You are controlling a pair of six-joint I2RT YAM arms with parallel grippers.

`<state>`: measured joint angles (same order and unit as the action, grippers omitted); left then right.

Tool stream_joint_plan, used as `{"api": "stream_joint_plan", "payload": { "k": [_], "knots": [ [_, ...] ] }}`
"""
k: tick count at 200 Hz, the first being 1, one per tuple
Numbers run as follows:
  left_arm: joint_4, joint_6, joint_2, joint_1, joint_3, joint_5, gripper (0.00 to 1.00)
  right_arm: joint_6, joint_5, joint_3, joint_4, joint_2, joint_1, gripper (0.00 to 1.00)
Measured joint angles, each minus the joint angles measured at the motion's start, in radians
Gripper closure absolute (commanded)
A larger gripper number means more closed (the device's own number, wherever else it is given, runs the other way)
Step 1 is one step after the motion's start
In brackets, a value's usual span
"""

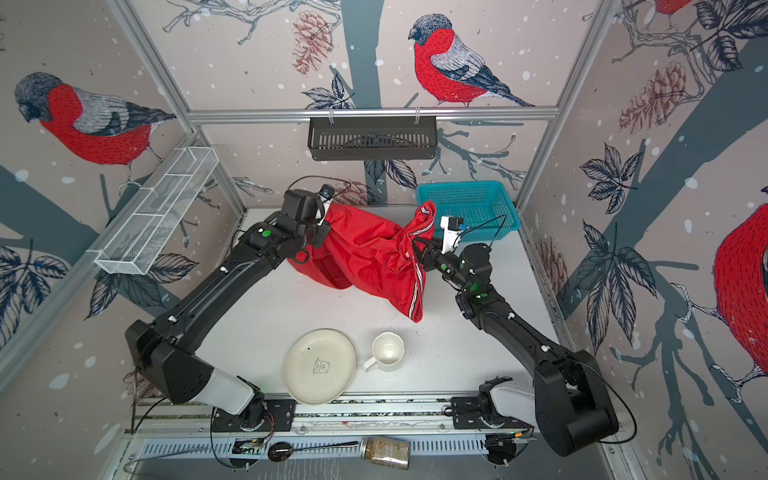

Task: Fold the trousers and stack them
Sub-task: 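Lower the trousers onto the table with both grippers and release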

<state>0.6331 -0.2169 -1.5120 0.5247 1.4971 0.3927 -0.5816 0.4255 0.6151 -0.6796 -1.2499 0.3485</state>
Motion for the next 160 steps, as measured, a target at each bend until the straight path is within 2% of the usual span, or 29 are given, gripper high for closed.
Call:
{"api": "stream_joint_plan", "payload": {
  "k": [32, 52, 71, 106, 127, 135, 145, 160],
  "knots": [
    [-0.018, 0.084, -0.025, -0.005, -0.129, -0.164, 1.00, -0.023, -0.038, -0.087, -0.024, -0.073, 0.001, 0.44],
    [-0.040, 0.141, -0.094, -0.005, -0.153, -0.269, 1.00, -0.010, -0.047, -0.109, 0.029, -0.068, -0.027, 0.34],
    [-0.048, 0.179, -0.162, -0.006, -0.150, -0.308, 1.00, 0.023, -0.084, -0.122, 0.138, -0.014, -0.082, 0.22],
    [-0.017, 0.217, -0.254, -0.011, -0.083, -0.313, 1.00, 0.117, -0.176, -0.084, 0.407, 0.169, -0.195, 0.18],
    [0.004, 0.220, -0.274, -0.011, -0.045, -0.319, 0.95, 0.151, -0.219, -0.076, 0.516, 0.269, -0.256, 0.14],
    [0.007, 0.219, -0.279, -0.011, -0.035, -0.323, 0.91, 0.163, -0.219, -0.084, 0.546, 0.294, -0.258, 0.13],
    [0.008, 0.219, -0.284, -0.013, -0.027, -0.333, 0.79, 0.166, -0.206, -0.102, 0.569, 0.313, -0.248, 0.12],
    [0.014, 0.217, -0.295, -0.021, -0.016, -0.344, 0.75, 0.166, -0.198, -0.140, 0.609, 0.322, -0.222, 0.12]
  ]
}}
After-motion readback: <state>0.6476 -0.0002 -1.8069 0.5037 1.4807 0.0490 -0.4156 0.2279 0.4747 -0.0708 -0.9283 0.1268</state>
